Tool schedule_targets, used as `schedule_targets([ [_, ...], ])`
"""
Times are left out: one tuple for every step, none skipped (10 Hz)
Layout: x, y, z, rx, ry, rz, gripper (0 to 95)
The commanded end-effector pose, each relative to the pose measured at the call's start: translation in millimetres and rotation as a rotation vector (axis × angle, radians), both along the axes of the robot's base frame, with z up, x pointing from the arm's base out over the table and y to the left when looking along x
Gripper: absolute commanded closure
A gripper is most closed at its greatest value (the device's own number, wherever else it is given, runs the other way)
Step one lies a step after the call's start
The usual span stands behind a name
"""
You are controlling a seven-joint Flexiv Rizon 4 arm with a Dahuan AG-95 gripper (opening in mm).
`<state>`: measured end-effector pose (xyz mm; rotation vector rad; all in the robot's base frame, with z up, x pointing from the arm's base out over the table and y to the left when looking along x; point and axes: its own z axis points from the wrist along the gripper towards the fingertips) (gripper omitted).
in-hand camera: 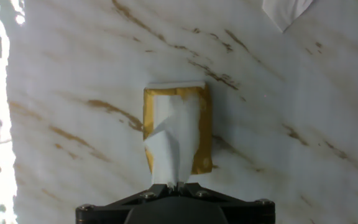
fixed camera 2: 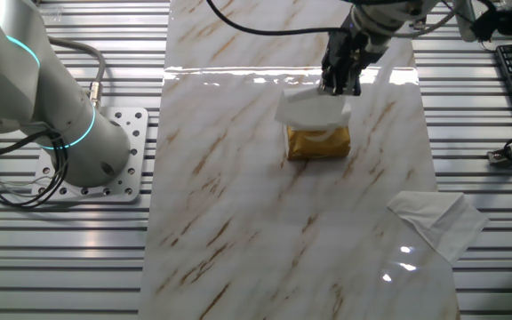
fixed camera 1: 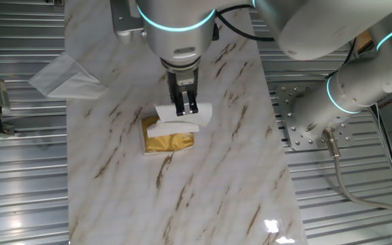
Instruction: Pull out a napkin
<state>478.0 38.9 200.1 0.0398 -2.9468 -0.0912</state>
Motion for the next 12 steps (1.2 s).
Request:
schedule_targets([
  [5.4,8.3,-4.4,-0.005,-0.001,-0.036,95.0],
  [7.9,12.5,-6.7,-0.01,-0.002,-0.054,95.0],
  [10.2,13.6,-7.0,-0.007,-0.001,-0.057,95.0],
  [11.1,14.2,-6.7,-0.003,0.0,-0.06,95.0],
  [11.7,14.7,-6.4,0.001,-0.001,-0.062,95.0],
  [13.8,16.2,-5.6,0.007,0.0,-0.068,95.0],
  [15.6,17.6,-5.0,0.007,0.001,-0.072,95.0],
  [19.0,20.4,-3.8,0.008,0.004,-0.083,95.0],
  [23.5,24.1,-2.9,0.006,0.01,-0.096,95.0],
  [26.9,26.7,-3.2,0.004,0.011,-0.103,95.0],
  [29.4,28.6,-4.3,0.004,0.01,-0.11,95.0],
  [31.6,30.1,-5.9,0.003,0.008,-0.111,95.0],
])
